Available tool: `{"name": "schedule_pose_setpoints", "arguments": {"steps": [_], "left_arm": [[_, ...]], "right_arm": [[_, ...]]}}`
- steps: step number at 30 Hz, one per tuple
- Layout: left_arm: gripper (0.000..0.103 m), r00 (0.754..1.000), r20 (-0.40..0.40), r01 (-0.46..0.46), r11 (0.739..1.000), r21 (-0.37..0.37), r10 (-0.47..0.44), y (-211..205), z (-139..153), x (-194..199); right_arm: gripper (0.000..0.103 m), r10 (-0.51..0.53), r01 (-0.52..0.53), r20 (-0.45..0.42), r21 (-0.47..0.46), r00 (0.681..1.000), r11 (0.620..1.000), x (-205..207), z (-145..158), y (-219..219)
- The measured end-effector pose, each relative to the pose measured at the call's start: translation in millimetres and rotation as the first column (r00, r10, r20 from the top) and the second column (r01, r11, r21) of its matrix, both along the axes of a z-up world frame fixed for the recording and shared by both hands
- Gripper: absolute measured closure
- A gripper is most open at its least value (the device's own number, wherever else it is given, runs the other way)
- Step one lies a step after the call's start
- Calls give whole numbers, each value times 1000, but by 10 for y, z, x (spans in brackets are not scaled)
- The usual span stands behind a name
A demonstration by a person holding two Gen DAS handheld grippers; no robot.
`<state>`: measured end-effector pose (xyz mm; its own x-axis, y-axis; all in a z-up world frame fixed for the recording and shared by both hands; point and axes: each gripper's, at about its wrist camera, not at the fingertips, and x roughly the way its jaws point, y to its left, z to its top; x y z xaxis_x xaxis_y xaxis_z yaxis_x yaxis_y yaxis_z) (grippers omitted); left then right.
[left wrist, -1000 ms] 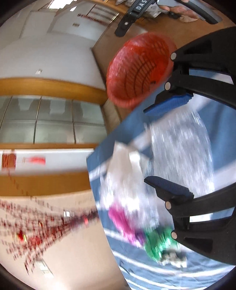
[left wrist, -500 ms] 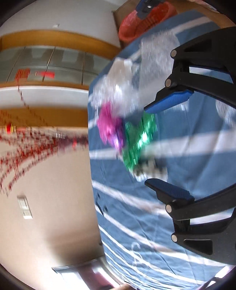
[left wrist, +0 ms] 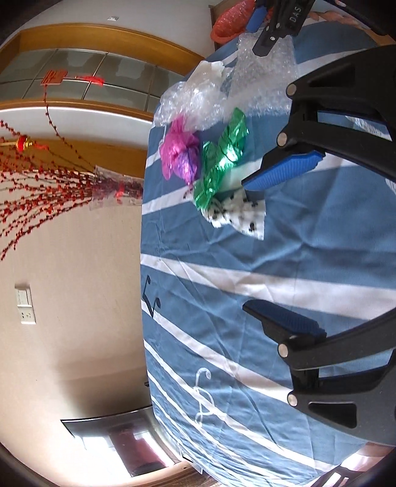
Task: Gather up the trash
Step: 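Move both open grippers back over the remaining bags on the table, then grasp the bubble wrap with the right gripper while the left gripper grasps the green bag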
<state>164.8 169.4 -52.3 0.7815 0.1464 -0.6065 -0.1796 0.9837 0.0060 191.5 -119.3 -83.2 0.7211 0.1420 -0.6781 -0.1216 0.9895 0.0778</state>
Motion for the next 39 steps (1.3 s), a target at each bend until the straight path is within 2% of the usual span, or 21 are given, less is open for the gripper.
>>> {"name": "schedule_pose_setpoints", "arguments": {"steps": [6,8,20,22,24,26,28,35,39], "left_arm": [[30,1000,-11,-8,1000,-17,8,105,-50,12],[30,1000,-14,-8,1000,-22,7,113,-64,21],[30,999,-34,5,999,-32,-6,33,-139,94],[30,999,-35,8,999,-33,-9,-1,-146,115],[30,999,-37,14,999,-37,-16,-38,-153,141],[30,999,-39,23,999,-44,-25,-93,-163,182],[30,998,-43,37,998,-54,-39,-155,-167,231],[30,993,-60,99,989,-109,-106,-462,-128,547],[30,986,-114,106,988,-114,-119,-652,-203,824]], "right_arm": [[15,-20,18,-89,-28,996,999,140,-148,32],[23,-23,18,-123,-40,992,999,168,-218,47],[27,-44,39,-122,-43,992,998,231,-260,75],[32,-39,35,-120,-36,992,999,223,-258,64],[44,-33,30,-112,-34,993,999,211,-249,58],[66,-22,19,-107,-27,994,999,205,-236,50],[76,-19,17,-104,-19,994,1000,210,-224,28],[81,-32,34,-67,30,997,999,83,-102,-193],[82,-28,30,-46,43,999,999,-18,-15,-297]]}}
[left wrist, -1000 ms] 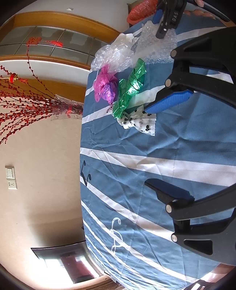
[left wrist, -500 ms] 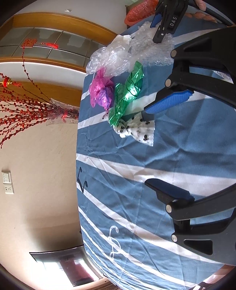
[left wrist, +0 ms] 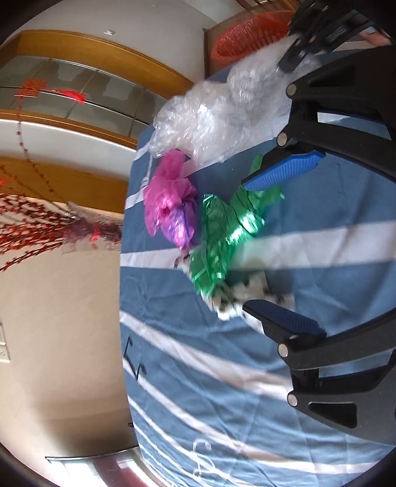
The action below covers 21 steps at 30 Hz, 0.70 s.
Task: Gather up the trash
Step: 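Grasp the bubble wrap with the right gripper while the left gripper grasps the green bag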
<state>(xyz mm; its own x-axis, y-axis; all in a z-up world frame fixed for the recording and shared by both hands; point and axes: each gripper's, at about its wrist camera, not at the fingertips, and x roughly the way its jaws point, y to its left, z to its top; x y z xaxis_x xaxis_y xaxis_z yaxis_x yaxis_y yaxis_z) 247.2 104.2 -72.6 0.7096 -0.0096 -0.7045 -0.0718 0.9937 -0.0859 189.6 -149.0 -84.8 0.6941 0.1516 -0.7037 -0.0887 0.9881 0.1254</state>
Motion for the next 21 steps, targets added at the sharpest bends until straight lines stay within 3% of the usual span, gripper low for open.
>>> {"name": "schedule_pose_setpoints", "arguments": {"steps": [6,10,15,19,21], "left_arm": [[36,997,-81,-13,1000,1,13,-92,-179,300],[61,997,-77,7,1000,-7,-8,-139,-175,369],[68,998,-53,43,999,-14,-43,-130,-184,338],[93,995,-30,99,995,-32,-100,-90,-145,232],[93,993,-18,117,993,-19,-118,-74,-129,159]], "right_arm": [[82,22,-21,63,-18,998,1000,-143,163,-99],[82,12,-12,83,-5,996,1000,-195,241,-188],[82,-12,12,109,0,994,1000,-243,298,-280],[82,-27,26,132,10,991,1000,-273,356,-328],[82,-30,28,142,13,989,1000,-280,382,-334]]}}
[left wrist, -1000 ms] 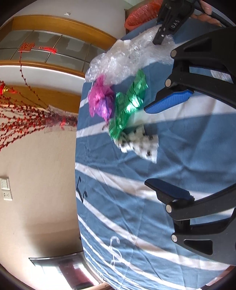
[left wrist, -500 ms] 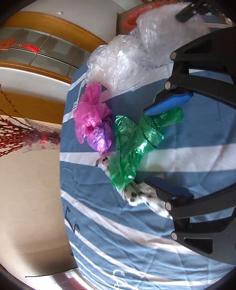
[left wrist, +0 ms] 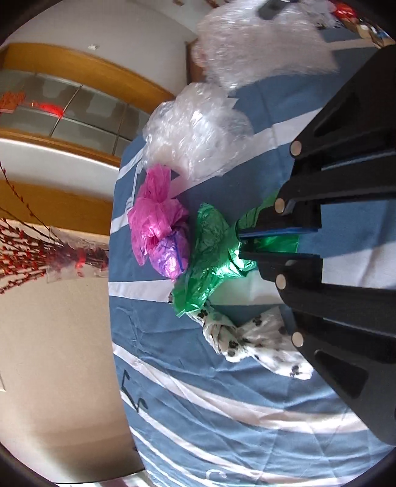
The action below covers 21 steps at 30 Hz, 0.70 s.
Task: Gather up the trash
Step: 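Grasp the bubble wrap with the right gripper while the left gripper grasps the green bag, then carry the bubble wrap and green bag over the red basket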
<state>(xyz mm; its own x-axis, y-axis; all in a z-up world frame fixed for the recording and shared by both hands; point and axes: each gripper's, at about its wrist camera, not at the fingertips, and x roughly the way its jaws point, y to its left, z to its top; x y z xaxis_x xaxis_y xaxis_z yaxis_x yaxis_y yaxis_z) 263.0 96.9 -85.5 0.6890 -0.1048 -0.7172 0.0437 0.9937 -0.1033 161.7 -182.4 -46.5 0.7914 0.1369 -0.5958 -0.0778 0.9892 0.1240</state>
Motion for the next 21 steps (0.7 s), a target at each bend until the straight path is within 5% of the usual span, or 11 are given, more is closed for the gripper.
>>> {"name": "schedule_pose_setpoints", "arguments": {"steps": [3,8,16,21], "left_arm": [[86,1000,-21,-23,1000,-6,23,62,-23,-15],[53,997,-24,-76,996,-53,74,130,26,7],[54,995,-78,-67,998,-17,65,-45,-80,164],[78,996,-73,-42,999,6,42,-114,-142,187]], "right_arm": [[82,1,-1,2,1,1000,1000,11,12,3],[82,0,0,-1,-5,1000,1000,10,-2,12],[82,-13,13,-13,0,1000,1000,32,-32,-11],[82,-19,19,-7,4,1000,1000,40,-20,-25]]}}
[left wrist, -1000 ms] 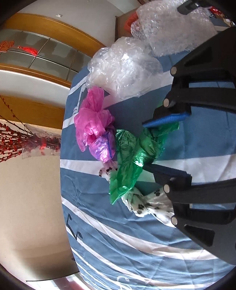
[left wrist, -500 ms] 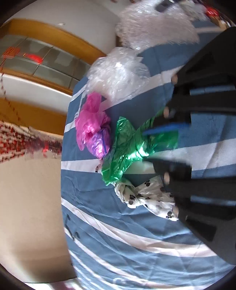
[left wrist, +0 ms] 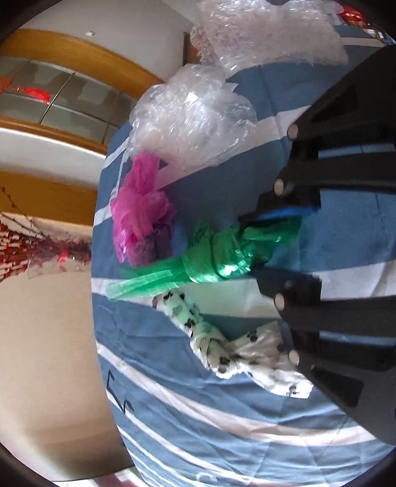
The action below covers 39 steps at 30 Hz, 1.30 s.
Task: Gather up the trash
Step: 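Carry the bubble wrap and green bag over the red basket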
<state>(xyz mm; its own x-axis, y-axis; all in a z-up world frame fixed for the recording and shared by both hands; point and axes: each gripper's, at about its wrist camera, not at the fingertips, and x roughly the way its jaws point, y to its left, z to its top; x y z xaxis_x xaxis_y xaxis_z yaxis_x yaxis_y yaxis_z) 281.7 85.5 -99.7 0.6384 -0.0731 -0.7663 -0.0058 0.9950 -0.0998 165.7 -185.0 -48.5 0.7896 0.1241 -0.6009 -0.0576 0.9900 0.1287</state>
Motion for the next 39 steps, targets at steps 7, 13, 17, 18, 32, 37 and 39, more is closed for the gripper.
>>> {"name": "schedule_pose_setpoints", "arguments": {"steps": [7,13,17,18,32,37,39], "left_arm": [[79,994,110,15,993,118,-28,32,149,-232],[79,991,134,10,992,129,-28,30,175,-265],[79,992,128,-6,992,122,-9,58,161,-258],[79,992,123,-13,993,120,-2,69,153,-262],[80,990,138,8,993,120,-25,47,158,-287],[80,988,146,37,995,97,-51,8,171,-303],[80,989,135,52,996,67,-61,-62,156,-307]], "right_arm": [[82,-17,16,29,32,999,999,18,13,-18],[82,-16,14,34,42,999,999,7,-6,25],[82,-24,22,36,54,999,998,2,-19,15],[82,-26,24,36,59,999,998,2,-28,6],[82,-83,81,33,80,996,994,-22,-85,-222],[82,-145,140,43,92,989,986,-59,-42,-535],[82,-171,165,49,96,984,982,-78,-21,-663]]}}
